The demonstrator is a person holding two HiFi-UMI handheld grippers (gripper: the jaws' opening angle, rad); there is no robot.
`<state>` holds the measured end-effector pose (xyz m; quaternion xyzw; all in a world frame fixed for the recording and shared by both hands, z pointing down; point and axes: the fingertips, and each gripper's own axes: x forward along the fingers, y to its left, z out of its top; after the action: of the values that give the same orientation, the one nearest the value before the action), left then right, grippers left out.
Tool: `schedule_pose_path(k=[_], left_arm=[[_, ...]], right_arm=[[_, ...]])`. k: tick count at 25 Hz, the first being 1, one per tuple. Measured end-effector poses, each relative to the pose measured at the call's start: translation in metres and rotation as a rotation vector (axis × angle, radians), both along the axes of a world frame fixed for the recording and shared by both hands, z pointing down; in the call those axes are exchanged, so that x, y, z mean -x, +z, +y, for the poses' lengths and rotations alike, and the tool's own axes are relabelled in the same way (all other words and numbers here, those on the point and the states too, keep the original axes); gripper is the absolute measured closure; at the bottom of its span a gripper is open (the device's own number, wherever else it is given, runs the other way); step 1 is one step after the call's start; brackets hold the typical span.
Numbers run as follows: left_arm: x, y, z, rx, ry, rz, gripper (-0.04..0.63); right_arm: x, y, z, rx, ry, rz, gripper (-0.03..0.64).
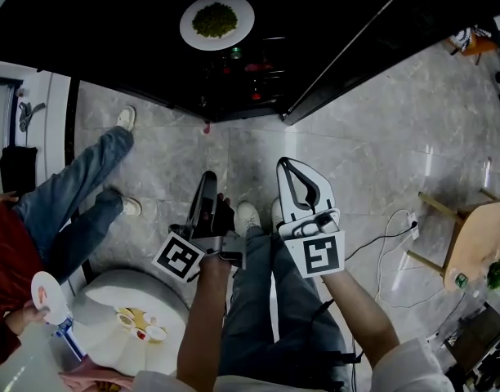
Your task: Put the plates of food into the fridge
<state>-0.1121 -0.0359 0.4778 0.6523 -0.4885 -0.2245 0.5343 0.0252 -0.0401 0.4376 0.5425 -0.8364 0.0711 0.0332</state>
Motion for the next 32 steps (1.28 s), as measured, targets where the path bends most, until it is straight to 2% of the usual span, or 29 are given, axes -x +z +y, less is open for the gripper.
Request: schedule_pose_path(k=[9, 13, 20, 26, 32], left_arm=[[0.012, 0.005, 0.024, 0.05, -0.036, -0.043, 0.591], [0.01, 0.001, 0.027, 0.05, -0.023, -0.066, 0.591], [0.008, -0.019, 0.028, -0.01, 0.054, -0.245, 0.591], [0.005, -0.037, 0.03, -0.044, 0.102, -0.33, 0.591], [0.005, -0.052, 0.051, -0.038, 0.156, -0.42, 0.591]], right_arm=[[-0.014, 0.002, 0.025, 0.026, 0.021, 0.016, 0.607], [-0.013, -0.006, 0.031, 0.032, 0.021, 0.008, 0.607], [-0.016, -0.025, 0.036, 0.032, 0.031, 0.003, 0.607], [-0.019, -0.04, 0.043, 0.046, 0.023, 0.009, 0.607], [-0.025, -0.062, 0.047, 0.048, 0.021, 0.024, 0.607]])
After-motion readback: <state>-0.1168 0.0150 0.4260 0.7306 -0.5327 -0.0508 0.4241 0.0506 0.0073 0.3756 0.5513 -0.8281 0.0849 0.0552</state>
